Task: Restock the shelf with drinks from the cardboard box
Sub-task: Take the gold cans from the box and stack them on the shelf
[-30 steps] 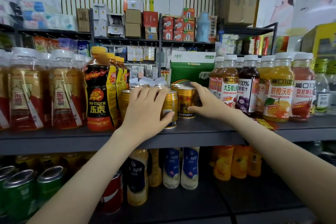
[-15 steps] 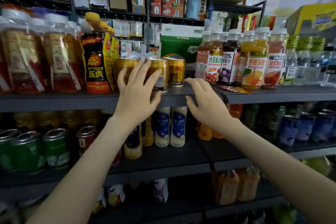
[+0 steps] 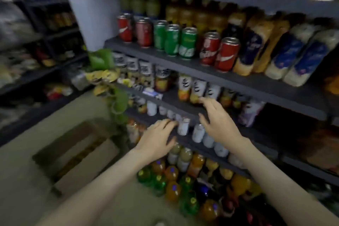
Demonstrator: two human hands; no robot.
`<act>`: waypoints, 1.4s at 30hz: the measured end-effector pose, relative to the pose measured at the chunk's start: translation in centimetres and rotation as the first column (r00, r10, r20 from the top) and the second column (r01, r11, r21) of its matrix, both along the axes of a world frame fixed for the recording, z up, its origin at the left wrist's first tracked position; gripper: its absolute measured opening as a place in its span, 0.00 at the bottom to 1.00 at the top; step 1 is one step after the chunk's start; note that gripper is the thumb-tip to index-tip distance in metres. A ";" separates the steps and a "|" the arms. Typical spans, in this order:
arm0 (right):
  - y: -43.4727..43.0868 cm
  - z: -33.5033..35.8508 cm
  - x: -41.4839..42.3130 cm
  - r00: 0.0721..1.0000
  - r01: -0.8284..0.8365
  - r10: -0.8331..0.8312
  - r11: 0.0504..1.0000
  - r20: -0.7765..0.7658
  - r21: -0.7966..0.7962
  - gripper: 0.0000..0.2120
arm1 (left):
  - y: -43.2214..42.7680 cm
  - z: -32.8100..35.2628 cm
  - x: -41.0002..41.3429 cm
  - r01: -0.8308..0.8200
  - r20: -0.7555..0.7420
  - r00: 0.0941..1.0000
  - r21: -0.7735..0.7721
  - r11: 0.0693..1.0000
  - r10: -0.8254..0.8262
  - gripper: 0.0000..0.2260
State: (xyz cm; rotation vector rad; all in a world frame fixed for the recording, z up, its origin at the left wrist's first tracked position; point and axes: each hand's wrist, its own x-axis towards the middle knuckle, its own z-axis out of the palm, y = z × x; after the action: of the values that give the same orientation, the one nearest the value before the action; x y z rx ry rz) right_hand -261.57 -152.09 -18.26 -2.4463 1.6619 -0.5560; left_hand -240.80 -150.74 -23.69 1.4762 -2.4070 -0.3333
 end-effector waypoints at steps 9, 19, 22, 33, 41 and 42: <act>-3.9 -7.7 17.8 0.953 -0.276 0.300 0.916 -0.041 0.291 0.28 | 3.7 -9.9 18.3 -0.395 0.226 0.916 0.370 0.841 0.331 0.24; -11.9 -14.3 41.3 0.824 -0.477 0.560 0.769 -0.088 0.426 0.28 | 0.4 -13.2 37.4 -0.537 0.223 0.840 0.473 0.698 0.496 0.23; -14.2 -15.2 45.2 0.800 -0.474 0.585 0.754 -0.136 0.454 0.28 | -1.9 -13.2 41.1 -0.553 0.238 0.829 0.481 0.680 0.506 0.24; -26.4 -24.6 53.1 0.772 -0.372 0.605 0.678 -0.194 0.634 0.28 | -13.1 -19.6 49.6 -0.635 0.337 0.762 0.556 0.536 0.554 0.23; -38.9 -36.9 56.2 0.731 -0.288 0.637 0.612 -0.244 0.736 0.29 | -21.7 -31.5 54.7 -0.720 0.415 0.633 0.625 0.301 0.654 0.27; -40.0 -39.0 56.5 0.725 -0.260 0.635 0.611 -0.267 0.747 0.30 | -22.6 -33.6 55.0 -0.721 0.425 0.631 0.630 0.288 0.649 0.28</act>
State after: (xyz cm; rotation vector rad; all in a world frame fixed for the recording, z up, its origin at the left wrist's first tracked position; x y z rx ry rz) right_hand -205.03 -192.09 -57.24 -2.3566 0.9386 0.7320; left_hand -185.84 -173.33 -57.30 2.7718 -1.3588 -1.1793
